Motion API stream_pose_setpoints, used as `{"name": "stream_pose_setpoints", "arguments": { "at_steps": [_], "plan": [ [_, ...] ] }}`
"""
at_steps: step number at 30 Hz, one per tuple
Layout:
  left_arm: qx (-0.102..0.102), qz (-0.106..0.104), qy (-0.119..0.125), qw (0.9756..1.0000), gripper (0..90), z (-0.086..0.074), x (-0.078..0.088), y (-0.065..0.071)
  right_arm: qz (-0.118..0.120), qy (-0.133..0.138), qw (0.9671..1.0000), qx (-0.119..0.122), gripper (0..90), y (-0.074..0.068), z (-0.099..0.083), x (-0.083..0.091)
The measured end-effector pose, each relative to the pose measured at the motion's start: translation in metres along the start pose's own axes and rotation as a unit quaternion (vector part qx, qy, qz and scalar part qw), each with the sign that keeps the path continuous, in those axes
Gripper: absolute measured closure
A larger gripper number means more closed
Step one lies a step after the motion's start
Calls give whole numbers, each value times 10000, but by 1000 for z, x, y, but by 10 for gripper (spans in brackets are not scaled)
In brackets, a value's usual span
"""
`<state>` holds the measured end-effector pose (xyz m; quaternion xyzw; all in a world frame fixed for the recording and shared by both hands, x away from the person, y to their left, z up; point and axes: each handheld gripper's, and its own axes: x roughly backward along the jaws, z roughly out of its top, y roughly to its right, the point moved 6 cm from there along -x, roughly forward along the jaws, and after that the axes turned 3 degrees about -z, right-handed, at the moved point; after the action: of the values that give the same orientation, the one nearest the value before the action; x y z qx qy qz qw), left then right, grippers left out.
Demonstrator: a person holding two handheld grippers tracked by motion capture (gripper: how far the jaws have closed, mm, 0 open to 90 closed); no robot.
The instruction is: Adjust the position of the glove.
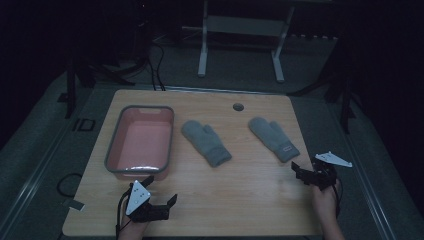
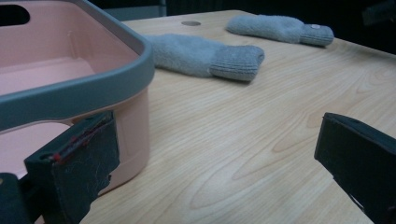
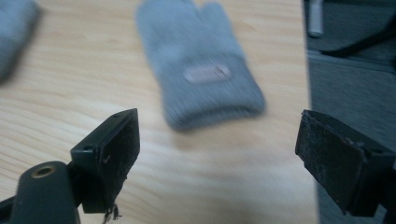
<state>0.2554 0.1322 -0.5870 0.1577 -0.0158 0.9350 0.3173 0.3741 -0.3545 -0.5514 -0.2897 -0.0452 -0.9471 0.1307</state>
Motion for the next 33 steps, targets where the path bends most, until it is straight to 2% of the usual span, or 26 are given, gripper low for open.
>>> {"name": "stream_pose_setpoints", "arguments": {
  "at_steps": [5, 7, 10, 13, 15, 16, 18, 19, 21, 22, 24, 25, 27, 28, 29, 33],
  "plan": [
    [-29, -3, 3, 10000, 5, 0, 0, 1, 125, 18, 9994, 335, 138, -18, 19, -4],
    [-19, -3, 9, 10000, 5, 0, 0, 1, 229, -24, 9989, 419, 138, -25, 26, -7],
    [-9, -2, 1, 10000, 5, 0, 0, 1, 263, -51, 9980, 571, 138, -34, 36, -12],
    [-15, -8, -18, 10000, 5, 0, 0, 1, 425, 13, 9974, 588, 137, -45, 46, -16],
    [-20, -18, -16, 10000, 5, 0, 0, 1, 424, 34, 9973, 605, 137, -49, 49, -18],
    [-37, -21, -25, 10000, 5, -1, 0, 1, 519, 47, 9964, 668, 135, -59, 55, -21],
    [-38, -29, -24, 10000, 5, -1, 0, 1, 562, 55, 9960, 689, 135, -62, 57, -23],
    [-36, -34, -33, 10000, 5, -1, 0, 1, 738, 45, 9943, 768, 132, -74, 63, -28],
    [-41, -41, -43, 10000, 5, -1, 0, 1, 769, 61, 9937, 808, 131, -78, 65, -29],
    [-46, -47, -40, 10000, 5, -1, 0, 2, 909, 65, 9919, 887, 127, -91, 71, -35],
    [-48, -50, -47, 10000, 5, -1, 0, 2, 967, 85, 9912, 900, 128, -96, 74, -38],
    [-57, -57, -56, 10000, 5, -1, 0, 2, 1149, 79, 9895, 868, 128, -106, 79, -44],
    [-64, -60, -57, 9999, 5, -1, 1, 2, 1199, 82, 9890, 868, 128, -110, 81, -47],
    [-64, -65, -64, 9999, 5, -1, 1, 2, 1081, 49, 9901, 895, 128, -121, 86, -56],
    [-54, -79, -62, 9999, 5, -1, 1, 2, 1075, 25, 9898, 937, 128, -125, 87, -59],
    [-47, -107, -56, 9999, 5, 0, 1, 3, 1406, -48, 9851, 991, 130, -147, 89, -75]
  ]
}}
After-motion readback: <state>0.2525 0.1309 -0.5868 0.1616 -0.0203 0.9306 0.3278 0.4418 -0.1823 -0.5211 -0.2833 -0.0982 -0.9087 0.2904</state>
